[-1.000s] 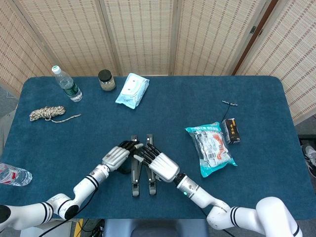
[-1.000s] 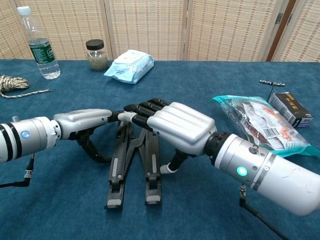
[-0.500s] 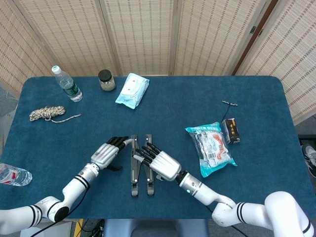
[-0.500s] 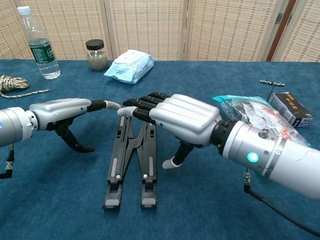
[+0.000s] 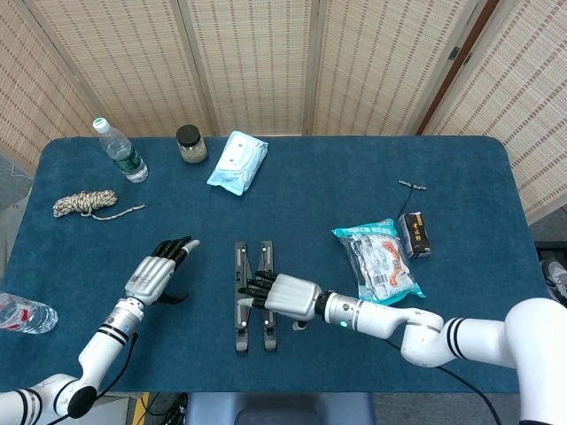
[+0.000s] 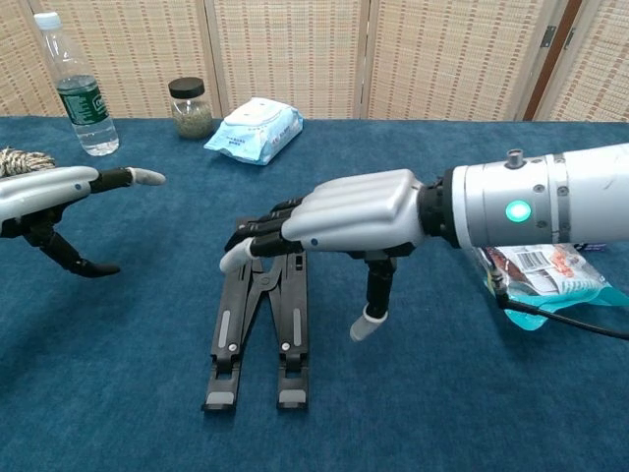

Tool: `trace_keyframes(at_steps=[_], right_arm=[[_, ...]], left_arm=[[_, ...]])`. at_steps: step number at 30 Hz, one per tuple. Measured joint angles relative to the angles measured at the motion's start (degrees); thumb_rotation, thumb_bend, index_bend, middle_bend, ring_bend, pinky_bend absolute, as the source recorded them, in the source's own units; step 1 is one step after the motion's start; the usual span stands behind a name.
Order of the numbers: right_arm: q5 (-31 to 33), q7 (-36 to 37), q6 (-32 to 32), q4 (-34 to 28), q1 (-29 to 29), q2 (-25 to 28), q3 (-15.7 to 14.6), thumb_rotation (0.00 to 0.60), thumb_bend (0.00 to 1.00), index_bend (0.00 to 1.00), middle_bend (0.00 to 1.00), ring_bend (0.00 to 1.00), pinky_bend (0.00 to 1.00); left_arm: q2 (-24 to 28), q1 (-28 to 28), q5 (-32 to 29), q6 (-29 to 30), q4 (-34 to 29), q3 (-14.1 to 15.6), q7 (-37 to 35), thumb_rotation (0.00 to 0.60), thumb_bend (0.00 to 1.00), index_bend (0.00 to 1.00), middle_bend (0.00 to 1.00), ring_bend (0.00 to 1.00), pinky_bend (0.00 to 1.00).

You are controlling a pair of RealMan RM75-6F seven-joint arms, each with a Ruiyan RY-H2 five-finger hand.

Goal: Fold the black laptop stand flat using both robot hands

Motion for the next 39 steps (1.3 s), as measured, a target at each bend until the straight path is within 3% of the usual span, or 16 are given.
trace_keyframes(at_steps=[10, 22, 39], right_arm=[[-4.77, 4.08, -0.45, 8.31, 4.85, -4.5, -3.58, 0.6, 0.0, 0.0, 0.0, 0.0, 0.0], [-6.1, 9.46, 0.48, 17.56, 9.57, -10.97, -5.51, 0.6, 0.0, 0.0, 0.0, 0.0, 0.0], [-4.87, 14.21, -0.87, 22.84, 14.0, -14.33, -7.57, 0.6, 0.05, 0.0, 0.04, 0.0, 0.0]], left_arm=[[0.65, 1.36, -0.11, 1.0, 0.27, -0.49, -1.71, 0.6, 0.22, 0.0, 0.0, 0.0, 0.0], [0.48, 2.18, 0.34, 0.73, 2.52, -1.02, -4.73, 0.6, 0.22, 0.0, 0.0, 0.0, 0.0], [0.4, 3.13, 1.3, 0.73, 3.77, -1.32, -6.59, 0.6, 0.22, 0.0, 0.0, 0.0, 0.0]])
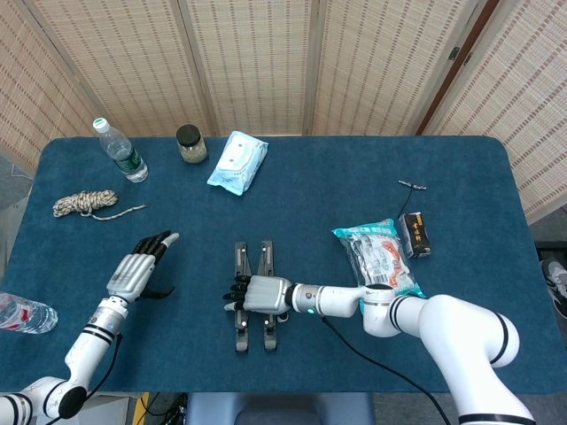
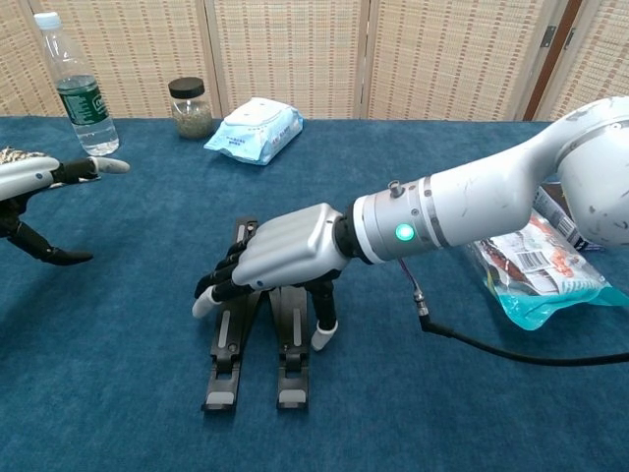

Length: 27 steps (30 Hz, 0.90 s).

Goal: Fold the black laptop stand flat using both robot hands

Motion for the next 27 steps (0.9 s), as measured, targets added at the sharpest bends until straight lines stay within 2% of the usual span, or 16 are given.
trace_keyframes(at_steps=[4, 10, 19, 27], right_arm=[[0.63, 0.72, 0.36, 0.76, 0.2, -0.47, -0.06, 0.6, 0.11, 0.0, 0.13, 0.0, 0.0], [1.4, 1.52, 0.26, 2.78, 0.48, -1.58, -0.37, 0.6, 0.11, 0.0, 0.23, 0.0, 0.0], [1.85, 3.54, 3.02, 6.66, 0.16, -3.63, -0.62, 0.6, 0.18, 0.14, 0.4, 0.0, 0.0], [1.77, 4.48, 6.44, 10.68, -0.81, -5.8, -0.87, 0.6, 0.23, 0.26, 0.56, 0.14, 0.0]], left_arm=[[0.03, 0.09, 0.12, 0.07, -0.04, -0.09, 0.07, 0.6, 0.22, 0.0, 0.0, 0.0, 0.0], [-0.23, 0.12, 0.1, -0.18, 0.06, -0.16, 0.19, 0.6, 0.22, 0.0, 0.0, 0.0, 0.0], [-0.23, 0.25, 0.32, -0.06, 0.09, -0.28, 0.42, 0.6, 0.22, 0.0, 0.0, 0.0, 0.0], [-0.32, 0.27, 0.27, -0.41, 0.16, -0.34, 0.4, 0.6, 0.22, 0.0, 0.0, 0.0, 0.0]])
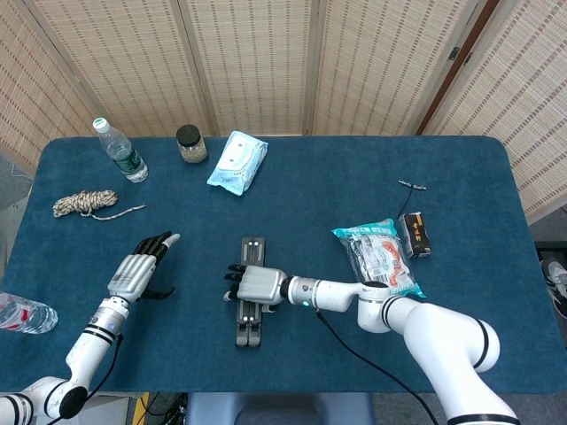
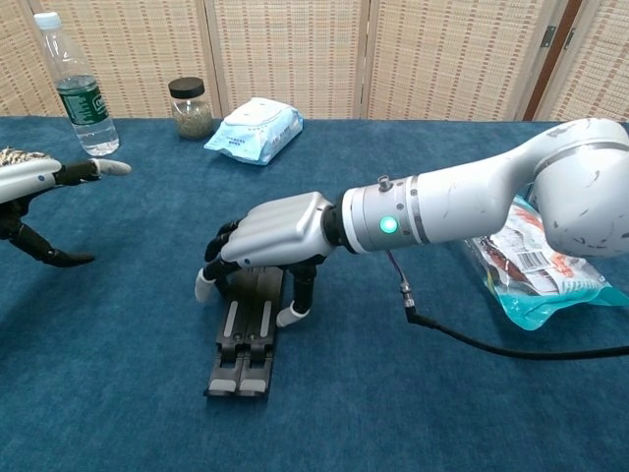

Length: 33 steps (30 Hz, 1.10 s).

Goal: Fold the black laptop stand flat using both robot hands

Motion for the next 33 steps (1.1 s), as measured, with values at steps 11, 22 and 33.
trace_keyframes(at_steps=[11, 22, 33], right_arm=[[0.4, 1.0, 1.71, 1.39, -0.81, -1.1, -0.16, 0.6, 0.23, 0.2, 0.39, 0.08, 0.0], [3.97, -5.12, 0.73, -6.71, -2.07, 2.79, 2.15, 0.6, 0.2, 0.0, 0.0, 0.0, 0.0], [18.17, -24.94, 5.87, -24.95, -14.38, 14.19, 6.62, 0.6, 0.2, 0.0, 0.0, 0.0, 0.0]], left_arm=[[0.17, 0.09, -0.03, 0.12, -0.4, -0.18, 0.36, 0.6, 0.22, 0.0, 0.0, 0.0, 0.0], [0.55, 0.26, 0.19, 0.85, -0.96, -0.39, 1.18, 0.6, 0.22, 0.0, 0.0, 0.0, 0.0], [1.07, 2.33, 0.44, 6.0, -0.4, -0.93, 3.21, 0.6, 0.22, 0.0, 0.0, 0.0, 0.0]])
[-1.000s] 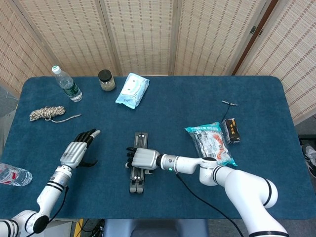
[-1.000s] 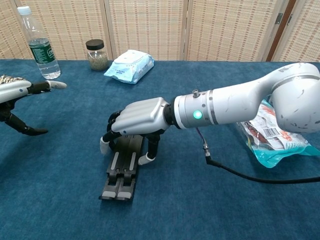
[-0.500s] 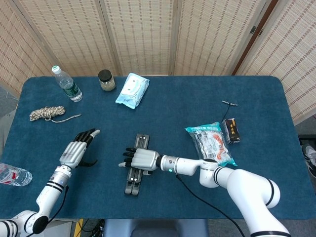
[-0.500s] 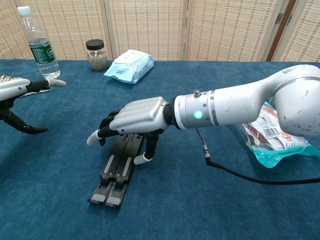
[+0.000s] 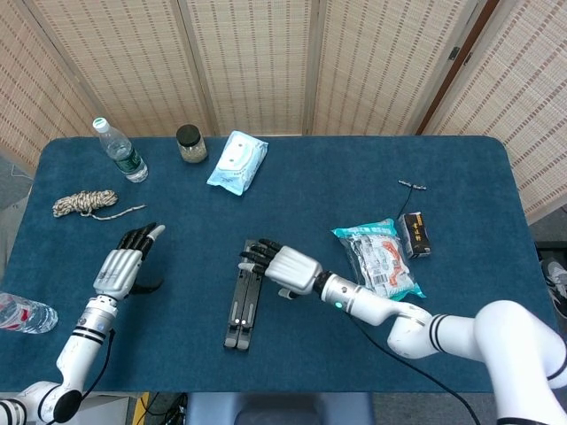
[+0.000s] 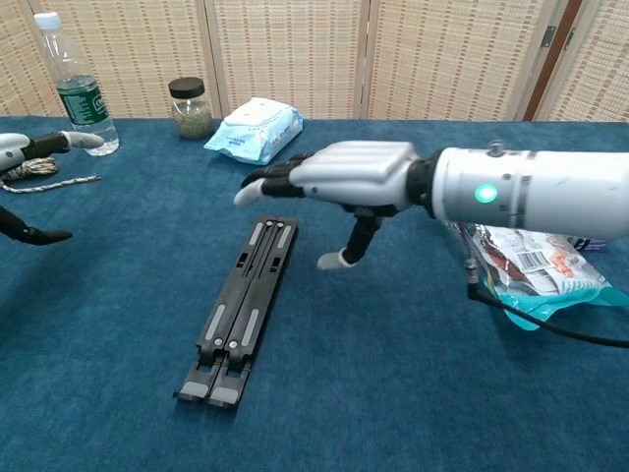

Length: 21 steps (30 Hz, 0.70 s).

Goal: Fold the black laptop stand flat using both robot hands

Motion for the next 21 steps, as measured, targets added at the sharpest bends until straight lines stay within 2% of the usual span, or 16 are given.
trace_keyframes(at_steps=[5, 8, 13, 21], right_arm=[[8.01, -9.94, 7.03, -11.59, -8.53, 7.83, 1.22, 0.6, 0.2, 0.0, 0.05, 0.0, 0.0], [11.46, -14.32, 12.03, -16.52, -13.9, 11.72, 1.12, 0.6, 0.2, 0.0, 0.05, 0.0, 0.0], [14.21, -18.1, 19.12, -21.02, -21.81, 16.46, -0.36, 0.6, 0.2, 0.0, 0.05, 0.0, 0.0], [15.21, -18.46, 28.12, -25.04, -31.71, 21.23, -1.8, 0.6, 0.2, 0.0, 0.05, 0.0, 0.0]], left_arm=[[0.58, 1.32, -0.53, 3.11, -0.32, -0.27, 3.05, 0.6, 0.22, 0.0, 0.0, 0.0, 0.0], [1.36, 2.95, -0.97, 5.53, -1.46, -0.35, 4.08, 0.6, 0.22, 0.0, 0.0, 0.0, 0.0], [2.67, 5.64, -0.88, 8.77, -2.85, 0.27, 5.18, 0.6, 0.22, 0.0, 0.0, 0.0, 0.0], [4.94, 10.27, 1.57, 15.16, -5.8, 1.64, 4.95, 0.6, 0.22, 0.0, 0.0, 0.0, 0.0]])
